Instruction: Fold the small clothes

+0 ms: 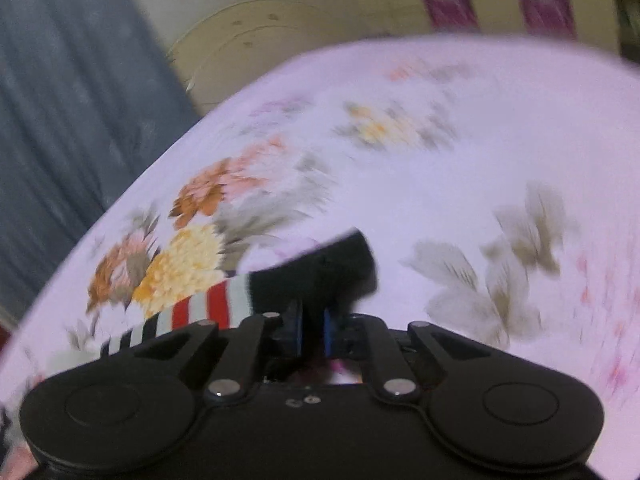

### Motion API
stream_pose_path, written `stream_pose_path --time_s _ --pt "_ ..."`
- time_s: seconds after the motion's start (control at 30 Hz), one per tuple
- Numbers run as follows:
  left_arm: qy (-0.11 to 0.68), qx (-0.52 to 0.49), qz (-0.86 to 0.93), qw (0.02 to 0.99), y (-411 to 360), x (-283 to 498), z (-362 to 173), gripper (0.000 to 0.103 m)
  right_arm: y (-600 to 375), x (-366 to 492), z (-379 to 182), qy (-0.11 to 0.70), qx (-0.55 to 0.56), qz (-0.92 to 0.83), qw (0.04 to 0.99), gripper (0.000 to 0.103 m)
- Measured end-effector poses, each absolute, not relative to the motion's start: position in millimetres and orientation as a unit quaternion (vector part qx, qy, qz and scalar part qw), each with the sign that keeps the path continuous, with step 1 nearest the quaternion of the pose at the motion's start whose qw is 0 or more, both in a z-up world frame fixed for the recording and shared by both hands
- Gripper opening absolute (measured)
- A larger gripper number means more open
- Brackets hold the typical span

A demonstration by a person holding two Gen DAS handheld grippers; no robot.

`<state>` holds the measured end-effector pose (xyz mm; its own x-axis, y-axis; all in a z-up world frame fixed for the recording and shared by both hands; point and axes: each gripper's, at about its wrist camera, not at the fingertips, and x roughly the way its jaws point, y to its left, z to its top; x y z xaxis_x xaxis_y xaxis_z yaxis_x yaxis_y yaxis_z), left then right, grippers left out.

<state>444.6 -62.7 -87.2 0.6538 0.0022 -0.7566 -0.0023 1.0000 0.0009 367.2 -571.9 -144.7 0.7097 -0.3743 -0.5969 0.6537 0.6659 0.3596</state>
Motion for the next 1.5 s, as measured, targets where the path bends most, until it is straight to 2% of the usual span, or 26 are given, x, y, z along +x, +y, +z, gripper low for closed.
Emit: stream_pose_path --time_s 0.2,0.37,0.4,0.47,0.63,0.73,0.8,0.83,0.93,1.03,1.23,1.27,1.3,1.37,1.4,1.5 --pt "0.418 -0.044 0.001 0.907 -4 453 -98 0.103 -483 401 -99 0.244 0.184 -0.180 0.935 0.006" --pt "0.390 -0.082 -0.008 0.917 34 448 -94 0.102 -367 439 -81 0.260 0.133 -0.046 0.955 0.006" --pt "0.386 -0.089 -0.009 0.918 41 447 -94 0.097 -339 448 -81 0.264 0.120 -0.018 0.957 0.006" --pt "0.384 -0.102 -0.009 0.918 55 445 -94 0.085 -296 461 -84 0.272 0.099 0.023 0.957 0.006" --pt "0.378 -0.123 -0.003 0.918 82 437 -97 0.085 -204 478 -109 0.311 0.058 0.106 0.943 0.006" --pt "0.385 -0.135 -0.007 0.913 88 437 -105 0.085 -167 490 -148 0.380 0.013 0.134 0.915 0.011" --pt "0.389 -0.146 -0.017 0.909 87 438 -107 0.085 -160 478 -144 0.365 0.018 0.147 0.919 0.040" --pt "0.389 -0.157 -0.026 0.907 85 440 -108 0.085 -161 475 -139 0.361 0.032 0.155 0.919 0.043" --pt "0.387 -0.192 -0.064 0.900 69 452 -111 0.085 -184 454 -114 0.312 0.063 0.136 0.938 0.040" --pt "0.387 -0.214 -0.116 0.889 37 471 -118 0.085 -224 442 -100 0.295 0.106 0.088 0.946 0.029" --pt "0.442 -0.191 -0.138 0.865 -32 524 -151 0.084 -301 418 -82 0.269 0.146 -0.033 0.952 0.028" --pt "0.438 -0.172 -0.135 0.872 -42 530 -152 0.079 -314 411 -81 0.266 0.153 -0.050 0.951 0.028" --pt "0.437 -0.146 -0.133 0.878 -53 535 -151 0.047 -323 407 -83 0.264 0.159 -0.063 0.949 0.028" --pt "0.438 -0.103 -0.125 0.884 -69 542 -148 0.011 -343 399 -86 0.264 0.178 -0.088 0.944 0.029" --pt "0.435 -0.106 -0.140 0.883 -70 545 -146 0.007 -353 395 -88 0.265 0.191 -0.100 0.940 0.029" --pt "0.389 -0.087 -0.143 0.906 -61 532 -120 0.006 -369 391 -96 0.270 0.219 -0.115 0.931 0.029"
